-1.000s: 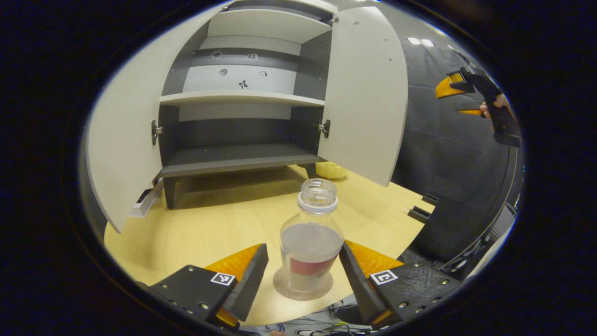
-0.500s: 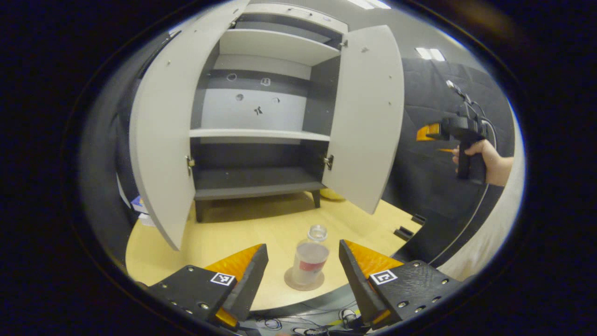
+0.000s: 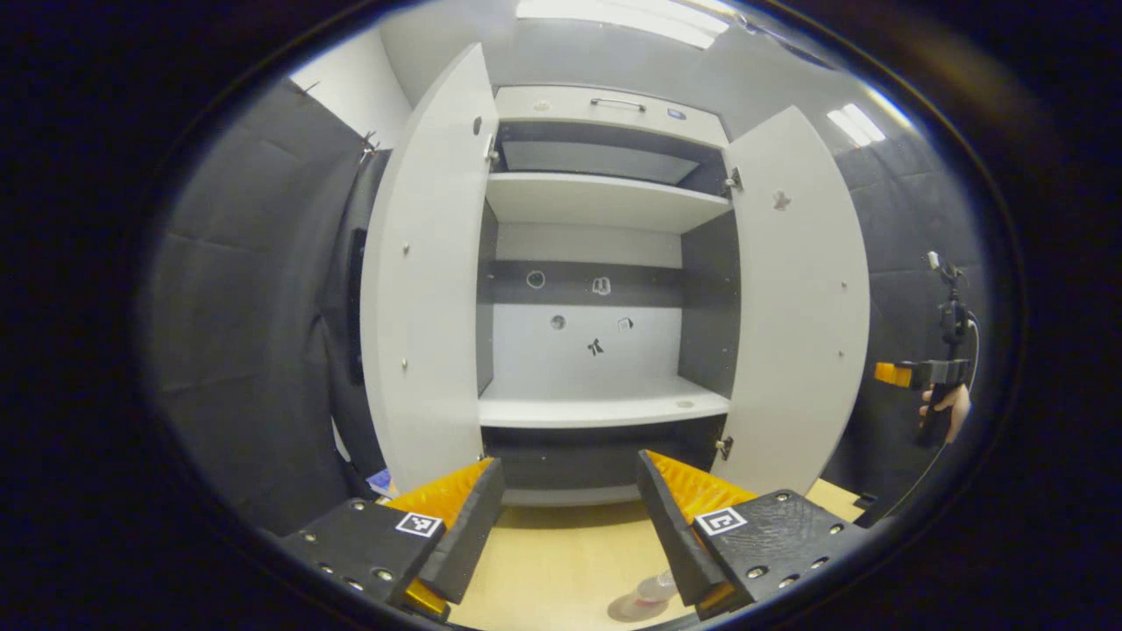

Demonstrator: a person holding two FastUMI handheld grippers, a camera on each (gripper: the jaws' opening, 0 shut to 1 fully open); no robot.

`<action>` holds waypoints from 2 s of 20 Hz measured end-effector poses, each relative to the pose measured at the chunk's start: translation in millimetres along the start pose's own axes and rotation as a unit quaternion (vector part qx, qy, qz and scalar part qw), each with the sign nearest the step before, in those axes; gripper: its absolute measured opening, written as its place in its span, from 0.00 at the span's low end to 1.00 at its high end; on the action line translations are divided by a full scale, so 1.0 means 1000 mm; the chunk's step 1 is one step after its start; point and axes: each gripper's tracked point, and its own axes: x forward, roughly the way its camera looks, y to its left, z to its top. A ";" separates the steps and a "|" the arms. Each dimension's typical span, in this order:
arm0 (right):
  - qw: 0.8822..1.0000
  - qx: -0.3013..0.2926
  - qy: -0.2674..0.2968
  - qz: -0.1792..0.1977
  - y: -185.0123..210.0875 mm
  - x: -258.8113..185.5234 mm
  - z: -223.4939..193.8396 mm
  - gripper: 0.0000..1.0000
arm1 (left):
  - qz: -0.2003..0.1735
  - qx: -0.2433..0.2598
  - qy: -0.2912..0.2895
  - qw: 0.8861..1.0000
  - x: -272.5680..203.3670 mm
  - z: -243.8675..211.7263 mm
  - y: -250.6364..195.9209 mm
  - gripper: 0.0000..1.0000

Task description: Grasp the bottle in the cabinet with the left hand and place it on the coaster, then close the right door with the right hand and the left door with the left hand.

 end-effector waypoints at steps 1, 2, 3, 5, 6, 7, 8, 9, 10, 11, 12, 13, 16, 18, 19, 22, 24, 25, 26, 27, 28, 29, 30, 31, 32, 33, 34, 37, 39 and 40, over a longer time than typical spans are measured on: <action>1.000 -0.003 -0.003 0.013 0.001 0.003 0.004 0.95 | 0.013 0.010 -0.008 1.000 0.005 0.013 0.001 0.95; 1.000 -0.007 -0.007 0.027 0.004 0.006 0.011 0.95 | 0.025 0.014 -0.013 1.000 0.011 0.023 0.001 0.94; 0.999 -0.013 -0.011 0.039 0.006 0.008 0.017 0.95 | 0.038 0.012 -0.012 0.999 0.017 0.029 0.000 0.95; 0.998 -0.019 -0.020 0.060 0.008 0.013 0.027 0.99 | 0.059 -0.005 -0.003 0.998 0.028 0.038 -0.003 0.88; 0.997 -0.015 -0.022 0.073 0.011 0.015 0.032 0.99 | 0.074 -0.018 0.003 0.997 0.032 0.043 -0.003 0.92; 0.996 -0.010 -0.020 0.087 0.014 0.017 0.034 0.99 | 0.083 -0.034 0.006 0.996 0.036 0.050 -0.004 0.95; 0.995 -0.004 -0.018 0.100 0.018 0.020 0.038 0.95 | 0.091 -0.048 -0.001 0.995 0.037 0.058 -0.006 0.88; 0.993 0.005 -0.017 0.117 0.022 0.022 0.043 0.99 | 0.096 -0.061 -0.009 0.994 0.038 0.066 -0.008 0.88; 0.991 0.013 -0.016 0.134 0.028 0.024 0.049 0.95 | 0.098 -0.066 -0.013 0.993 0.036 0.069 -0.009 0.96; 0.988 0.019 -0.017 0.150 0.031 0.027 0.056 0.95 | 0.107 -0.063 -0.013 0.992 0.032 0.072 -0.007 0.88; 0.986 0.022 -0.021 0.162 0.034 0.029 0.064 0.99 | 0.118 -0.056 -0.014 0.991 0.027 0.073 -0.003 0.94; 0.985 0.025 -0.024 0.170 0.035 0.031 0.071 0.95 | 0.126 -0.049 -0.015 0.991 0.023 0.074 -0.001 0.92; 0.980 0.036 -0.017 0.195 0.047 0.031 0.081 0.95 | 0.123 -0.046 -0.017 0.991 0.011 0.068 -0.005 0.88; 0.978 0.046 -0.010 0.205 0.056 0.028 0.084 0.95 | 0.127 -0.044 -0.023 0.991 0.003 0.065 -0.002 0.88; 0.977 0.050 -0.009 0.207 0.061 0.025 0.086 0.95 | 0.123 -0.041 -0.030 0.991 0.001 0.067 -0.001 0.88; 0.979 0.036 -0.011 0.203 0.076 0.020 0.087 0.95 | 0.109 -0.042 -0.030 0.993 -0.002 0.064 0.006 0.88; 0.980 0.021 -0.029 0.197 0.076 0.016 0.092 0.96 | 0.104 -0.040 -0.033 0.993 -0.002 0.062 0.016 0.88; 0.981 0.017 -0.033 0.192 0.076 0.016 0.092 0.90 | 0.103 -0.038 -0.037 0.993 -0.003 0.062 0.021 0.88; 0.981 0.013 -0.034 0.189 0.077 0.014 0.092 0.96 | 0.099 -0.034 -0.039 0.994 -0.005 0.061 0.025 0.88; 0.982 0.009 -0.034 0.183 0.077 0.013 0.091 0.96 | 0.092 -0.030 -0.040 0.994 -0.006 0.060 0.028 0.89; 0.984 0.007 -0.034 0.176 0.077 0.011 0.091 0.96 | 0.088 -0.025 -0.038 0.995 -0.007 0.058 0.032 0.89; 0.985 0.004 -0.035 0.168 0.078 0.009 0.091 0.96 | 0.087 -0.021 -0.035 0.995 -0.007 0.056 0.036 0.88; 0.987 0.001 -0.037 0.159 0.079 0.007 0.092 0.96 | 0.085 -0.021 -0.032 0.996 -0.005 0.052 0.041 0.92; 0.988 -0.005 -0.041 0.151 0.081 0.005 0.093 0.96 | 0.081 -0.023 -0.031 0.996 -0.005 0.049 0.042 0.88; 0.988 -0.013 -0.045 0.146 0.084 0.003 0.095 0.96 | 0.077 -0.025 -0.030 0.996 -0.006 0.046 0.045 0.88; 0.989 -0.018 -0.046 0.142 0.087 -0.001 0.093 0.96 | 0.074 -0.027 -0.029 0.996 -0.007 0.042 0.048 0.88; 0.988 -0.020 -0.047 0.143 0.092 -0.004 0.093 0.96 | 0.071 -0.030 -0.025 0.997 -0.007 0.037 0.050 0.88; 0.987 -0.009 -0.039 0.155 0.113 -0.011 0.092 0.96 | 0.062 -0.036 -0.019 0.997 -0.008 0.027 0.056 0.88; 0.986 -0.007 -0.037 0.164 0.128 -0.015 0.092 0.96 | 0.059 -0.041 -0.019 0.997 -0.010 0.025 0.059 0.89; 0.985 -0.009 -0.038 0.166 0.134 -0.017 0.093 0.96 | 0.058 -0.043 -0.019 0.997 -0.012 0.023 0.061 0.89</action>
